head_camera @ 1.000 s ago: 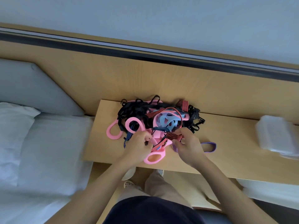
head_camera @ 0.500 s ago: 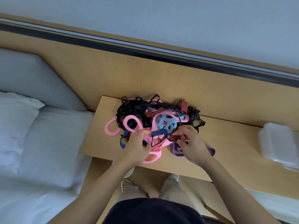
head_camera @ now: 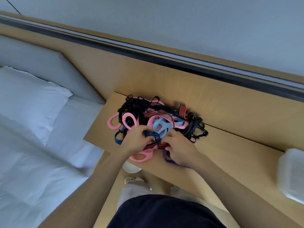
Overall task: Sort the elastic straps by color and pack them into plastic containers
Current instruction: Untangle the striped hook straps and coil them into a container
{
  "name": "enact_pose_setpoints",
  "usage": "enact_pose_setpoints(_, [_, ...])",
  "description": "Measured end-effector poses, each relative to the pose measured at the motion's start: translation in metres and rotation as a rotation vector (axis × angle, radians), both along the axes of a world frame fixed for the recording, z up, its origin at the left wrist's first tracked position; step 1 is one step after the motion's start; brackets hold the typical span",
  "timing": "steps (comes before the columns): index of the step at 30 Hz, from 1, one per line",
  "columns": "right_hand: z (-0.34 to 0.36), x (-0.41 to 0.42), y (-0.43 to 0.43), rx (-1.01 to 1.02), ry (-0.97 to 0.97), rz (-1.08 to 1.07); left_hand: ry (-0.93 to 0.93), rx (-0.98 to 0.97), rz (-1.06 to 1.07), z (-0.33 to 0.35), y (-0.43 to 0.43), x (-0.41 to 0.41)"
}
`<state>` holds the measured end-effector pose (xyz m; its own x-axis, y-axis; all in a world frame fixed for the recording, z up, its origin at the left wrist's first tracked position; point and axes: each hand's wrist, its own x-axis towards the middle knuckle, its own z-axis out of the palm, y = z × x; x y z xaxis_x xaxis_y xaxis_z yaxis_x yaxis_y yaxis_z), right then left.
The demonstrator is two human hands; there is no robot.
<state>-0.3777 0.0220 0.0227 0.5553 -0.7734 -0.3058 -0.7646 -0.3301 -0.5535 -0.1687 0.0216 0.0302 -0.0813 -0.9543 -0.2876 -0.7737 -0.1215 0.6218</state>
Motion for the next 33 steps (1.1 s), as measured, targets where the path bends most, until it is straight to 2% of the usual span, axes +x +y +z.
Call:
enact_pose_setpoints(7, [-0.004, 0.003, -0.001, -0.010, -0.016, 0.061, -0.013, -0.046, 0.055, 0.008, 0.006, -0.012])
enact_pose_setpoints(13, [-0.006, 0.012, -0.007, 0.002, -0.018, 0.073, 0.098, 0.050, 0.034, 0.016, 0.010, -0.001])
enact_pose_setpoints(19, [-0.004, 0.020, -0.003, -0.020, 0.023, 0.105, 0.205, 0.060, 0.086, 0.011, -0.004, 0.006])
enact_pose_setpoints(22, [0.002, 0.015, 0.003, 0.043, -0.113, 0.019, 0.187, 0.077, 0.153, 0.007, -0.018, 0.014])
enact_pose_setpoints(28, [0.050, -0.009, -0.014, 0.223, -0.517, -0.350, 0.058, 0.141, 0.230, -0.006, -0.021, 0.052])
enact_pose_setpoints(31, [0.073, -0.018, -0.031, 0.249, -0.599, -0.453, -0.016, 0.072, 0.281, -0.011, -0.011, 0.059])
enact_pose_setpoints(33, [0.082, -0.022, -0.040, 0.252, -0.637, -0.513, 0.011, -0.003, 0.286, -0.010, -0.001, 0.050])
